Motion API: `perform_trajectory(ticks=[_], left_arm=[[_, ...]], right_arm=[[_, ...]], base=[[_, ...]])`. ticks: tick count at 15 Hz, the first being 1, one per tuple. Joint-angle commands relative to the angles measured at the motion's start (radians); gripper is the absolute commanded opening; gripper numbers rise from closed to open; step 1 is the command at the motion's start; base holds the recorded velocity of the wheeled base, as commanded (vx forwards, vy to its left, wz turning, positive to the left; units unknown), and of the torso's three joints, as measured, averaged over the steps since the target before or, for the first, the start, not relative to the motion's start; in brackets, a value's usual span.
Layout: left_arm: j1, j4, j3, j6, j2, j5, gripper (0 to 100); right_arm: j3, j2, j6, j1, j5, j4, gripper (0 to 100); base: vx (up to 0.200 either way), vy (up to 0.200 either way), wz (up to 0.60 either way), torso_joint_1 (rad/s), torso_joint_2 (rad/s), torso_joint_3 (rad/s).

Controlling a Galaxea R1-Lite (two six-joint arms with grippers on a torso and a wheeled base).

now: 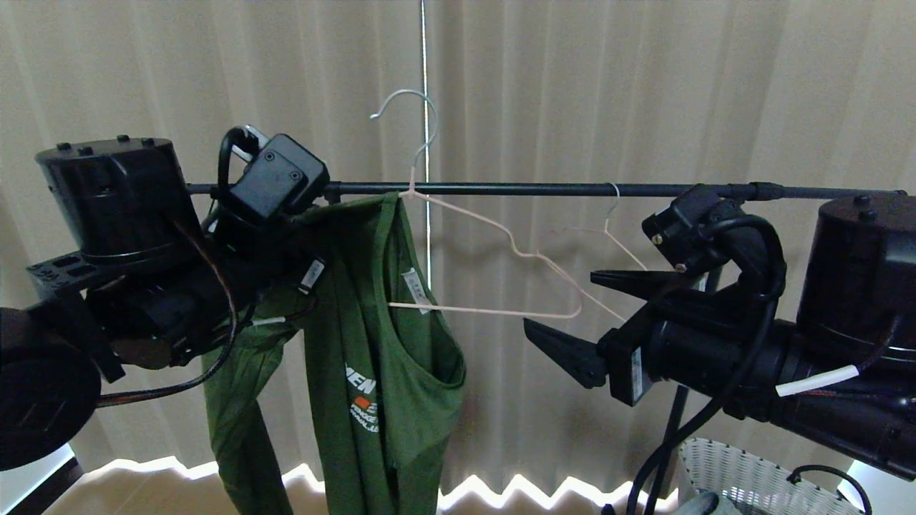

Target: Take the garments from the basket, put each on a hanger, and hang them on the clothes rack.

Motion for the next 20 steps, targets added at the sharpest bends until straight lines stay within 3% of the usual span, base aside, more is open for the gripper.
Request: perform_trajectory(ticks=[1, 7, 10, 16, 20], left_arm=[[0.0, -0.001, -0.046, -0.068, 0.014, 0.004, 0], [-0.052, -0.009, -0.077, -0.173, -0.007, -0.009, 0], [-0.076, -0.007, -0.098, -0.219, -0.01, -0.009, 0], [-0.106, -0.009, -0.097, -0.242, -0.03, -0.016, 0], [-0.139, -0.009, -0.118, -0.271, -0.03, -0.016, 0]], right_arm=[[0.031, 0.005, 0.002, -0.003, 0.0, 0.0, 100], [0.014, 0.073, 0.005, -0.005, -0.003, -0.014, 100], [0.008, 0.133, 0.001, -0.005, -0.008, -0.111, 100], [-0.09, 0.215, 0.002, -0.022, -0.008, -0.117, 100], [-0.076, 0.225, 0.002, -0.022, -0.008, -0.117, 100]], base=[[0.0, 0.0, 0.0, 0.0, 0.0, 0.0], [0.0, 0.0, 0.0, 0.0, 0.0, 0.0], [0.0, 0.0, 0.0, 0.0, 0.0, 0.0], [0.0, 0.0, 0.0, 0.0, 0.0, 0.0], [0.0, 0.0, 0.0, 0.0, 0.0, 0.0]])
